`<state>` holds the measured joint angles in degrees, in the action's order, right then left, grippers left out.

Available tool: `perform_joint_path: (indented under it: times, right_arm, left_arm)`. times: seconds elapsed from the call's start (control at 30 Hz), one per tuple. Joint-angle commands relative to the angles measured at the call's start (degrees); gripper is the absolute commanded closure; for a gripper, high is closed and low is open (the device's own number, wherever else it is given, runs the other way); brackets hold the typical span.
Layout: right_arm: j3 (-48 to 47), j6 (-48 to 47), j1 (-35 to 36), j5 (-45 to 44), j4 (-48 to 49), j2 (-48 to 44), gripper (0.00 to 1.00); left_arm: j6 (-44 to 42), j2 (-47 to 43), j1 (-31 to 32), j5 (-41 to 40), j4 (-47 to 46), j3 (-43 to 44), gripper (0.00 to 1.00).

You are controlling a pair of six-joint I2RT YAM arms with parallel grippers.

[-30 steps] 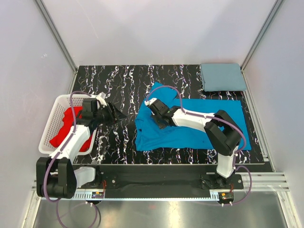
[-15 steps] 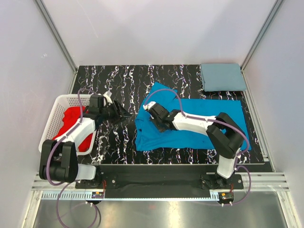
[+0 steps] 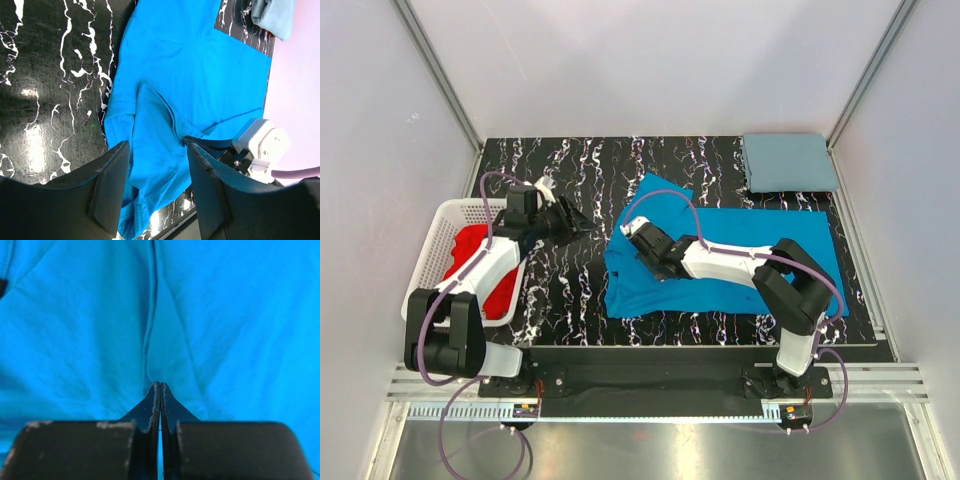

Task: Fold and stack the t-shirts
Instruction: Fold the tshirt

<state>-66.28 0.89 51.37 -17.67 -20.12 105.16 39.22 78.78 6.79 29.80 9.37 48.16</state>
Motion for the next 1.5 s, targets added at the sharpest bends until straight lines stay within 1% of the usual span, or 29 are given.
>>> perform_joint_path:
  times: [0.0,0.1,0.23,0.4,0.5,0.6,0.63,0.73,0.83,0.9,0.97,1.07,1.2,1.4,1.47]
  right_arm:
    - [0.10,-0.01,0.48,-4.39,2.54,-1.72,1.00]
    - [0.01,0.78,0.39,-4.91,2.98,-2.16,1.00]
    - [-0.51,2.89,-0.22,-5.01,2.72,-2.42,1.00]
    - [0.54,6.32,-5.13,-1.41,3.51,-3.30,1.00]
    - [0.89,6.32,-6.46,-1.66,3.33,-4.18,1.00]
    - [1.15,7.02,-7.60,0.43,4.03,-5.32,1.00]
    - [1.33,7.63,-8.74,1.23,4.30,-5.58,1.00]
    - [1.07,8.96,-10.93,2.64,4.39,-5.41,1.00]
    - [0.72,9.92,-13.13,4.48,4.39,-4.62,1.00]
    - [1.06,10.62,-14.19,7.38,5.00,-4.79,1.00]
    - [1.77,11.15,-15.24,10.36,6.67,-5.32,1.00]
    - [1.07,11.33,-15.95,12.12,6.67,-4.62,1.00]
    - [0.63,11.42,-17.18,13.71,6.58,-3.65,1.00]
    - [1.59,11.77,-17.54,15.21,7.20,-4.35,1.00]
    - [1.59,11.77,-17.62,15.30,7.11,-4.70,1.00]
  left_arm:
    - [-1.16,-0.03,1.12,-0.27,-2.95,-0.87,0.44]
    - [-1.34,0.23,2.35,-1.67,-3.56,-1.40,0.44]
    - [-2.13,2.86,3.49,-2.03,-3.92,-0.70,0.44]
    - [-3.54,5.15,5.08,-3.08,-3.57,-0.17,0.45]
    - [-4.41,6.11,6.04,-3.52,-2.95,0.09,0.45]
    - [-6.96,6.64,8.58,-7.37,0.37,2.45,0.45]
    - [-8.97,6.82,10.60,-10.00,1.35,3.33,0.44]
    - [-11.53,8.75,13.42,-12.13,3.11,6.15,0.45]
    - [-12.41,11.82,13.87,-9.42,1.80,7.47,0.46]
    - [-13.20,13.93,13.87,-7.75,0.84,8.43,0.47]
    - [-14.52,15.69,13.87,-7.04,0.74,9.66,0.48]
    - [-17.15,17.36,14.04,-6.60,1.00,11.25,0.51]
    - [-22.94,20.53,15.36,-7.83,1.71,13.71,0.51]
    - [-24.45,21.94,15.54,-5.72,-3.12,13.10,0.52]
    - [-24.89,23.60,15.71,-6.42,-1.91,14.67,0.54]
